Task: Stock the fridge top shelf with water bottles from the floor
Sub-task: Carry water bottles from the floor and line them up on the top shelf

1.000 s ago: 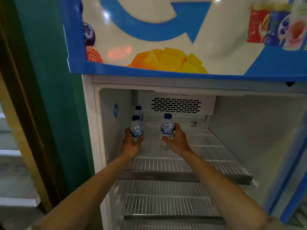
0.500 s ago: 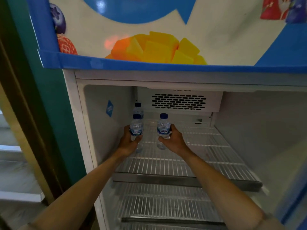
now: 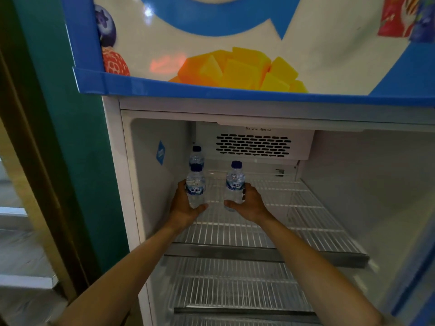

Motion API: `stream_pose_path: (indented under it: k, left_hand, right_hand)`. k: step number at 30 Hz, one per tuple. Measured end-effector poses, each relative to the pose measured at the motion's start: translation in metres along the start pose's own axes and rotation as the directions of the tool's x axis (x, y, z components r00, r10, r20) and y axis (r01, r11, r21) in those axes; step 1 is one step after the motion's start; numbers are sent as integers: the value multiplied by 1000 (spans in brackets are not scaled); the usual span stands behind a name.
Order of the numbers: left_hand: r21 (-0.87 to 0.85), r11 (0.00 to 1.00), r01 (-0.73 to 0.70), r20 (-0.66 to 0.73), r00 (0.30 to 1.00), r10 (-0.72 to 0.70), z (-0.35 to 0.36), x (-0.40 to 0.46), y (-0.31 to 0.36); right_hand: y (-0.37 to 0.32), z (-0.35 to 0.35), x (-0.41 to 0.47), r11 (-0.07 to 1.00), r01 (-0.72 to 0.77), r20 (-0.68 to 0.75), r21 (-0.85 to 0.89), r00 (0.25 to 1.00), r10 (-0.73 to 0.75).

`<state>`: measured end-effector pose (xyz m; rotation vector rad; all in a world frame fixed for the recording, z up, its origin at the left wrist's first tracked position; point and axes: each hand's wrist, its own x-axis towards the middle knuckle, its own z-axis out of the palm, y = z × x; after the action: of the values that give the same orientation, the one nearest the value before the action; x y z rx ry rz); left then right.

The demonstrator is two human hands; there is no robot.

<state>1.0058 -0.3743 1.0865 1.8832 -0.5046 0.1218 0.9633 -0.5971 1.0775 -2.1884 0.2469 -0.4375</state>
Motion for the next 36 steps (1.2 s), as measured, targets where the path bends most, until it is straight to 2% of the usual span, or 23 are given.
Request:
stream_pose_path:
  k: [7, 10, 18, 23, 28, 36]
  left_hand:
    - [136, 989, 57, -47, 998, -51, 0, -8, -9]
    - [226, 965, 137, -62, 990, -126, 0, -8, -14]
    - [553, 828, 92, 90, 981, -170, -9, -12, -20]
    - [563, 825, 55, 129, 980, -153, -12, -18, -11]
    - [571, 821, 34, 123, 984, -126, -10, -19, -17]
    - [602, 798, 38, 98, 988, -121, -9, -19, -14]
  right_hand:
    - [8, 8, 2, 1000, -2, -30, -2, 1000, 2]
    - [7, 9, 5, 1000, 21, -79, -1, 997, -21]
    - [-17, 21, 50, 997, 67, -159, 31, 985, -61]
    - [-27, 34, 94, 997, 71, -94, -31, 993, -74]
    - [-14, 48, 115, 999, 22, -58, -46, 998, -25]
    - [0, 59, 124, 998, -52, -68, -28, 996, 50]
